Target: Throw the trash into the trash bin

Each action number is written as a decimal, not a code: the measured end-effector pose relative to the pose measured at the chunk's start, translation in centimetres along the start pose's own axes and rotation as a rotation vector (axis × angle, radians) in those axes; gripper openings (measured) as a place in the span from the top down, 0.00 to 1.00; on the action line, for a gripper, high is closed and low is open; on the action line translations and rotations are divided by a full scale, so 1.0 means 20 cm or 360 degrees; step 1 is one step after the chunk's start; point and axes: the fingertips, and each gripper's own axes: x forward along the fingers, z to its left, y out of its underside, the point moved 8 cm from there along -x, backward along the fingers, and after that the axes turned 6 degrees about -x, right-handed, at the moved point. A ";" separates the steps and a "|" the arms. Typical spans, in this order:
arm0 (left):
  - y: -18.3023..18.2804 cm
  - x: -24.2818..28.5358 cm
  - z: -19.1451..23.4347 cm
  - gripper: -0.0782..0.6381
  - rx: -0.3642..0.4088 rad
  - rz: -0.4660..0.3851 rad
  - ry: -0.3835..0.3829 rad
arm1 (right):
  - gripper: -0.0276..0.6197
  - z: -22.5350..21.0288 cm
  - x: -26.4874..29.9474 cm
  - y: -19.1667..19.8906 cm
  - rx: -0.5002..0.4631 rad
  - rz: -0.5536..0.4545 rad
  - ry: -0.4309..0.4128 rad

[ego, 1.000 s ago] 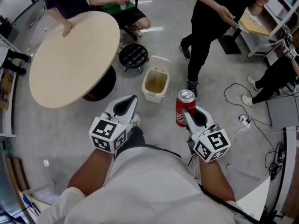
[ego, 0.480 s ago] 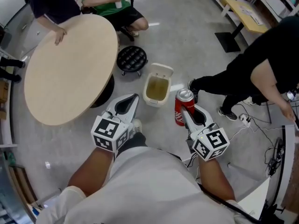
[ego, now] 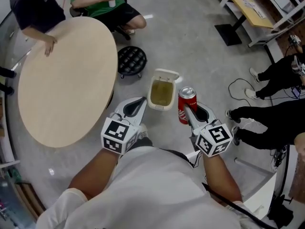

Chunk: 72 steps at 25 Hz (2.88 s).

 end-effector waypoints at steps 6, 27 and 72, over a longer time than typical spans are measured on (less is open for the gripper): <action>0.01 0.09 0.11 0.88 0.0067 0.0066 0.0116 | 0.84 -0.02 0.20 0.04 -0.0017 0.0115 0.0063; 0.58 0.56 0.32 0.88 -0.0204 0.0453 -0.0161 | 0.84 -0.39 1.06 0.89 0.0020 0.0683 -0.0180; 1.12 1.07 0.50 0.88 -0.0386 0.0780 -0.0282 | 0.72 -0.55 1.72 1.76 -0.0485 0.1366 -0.0429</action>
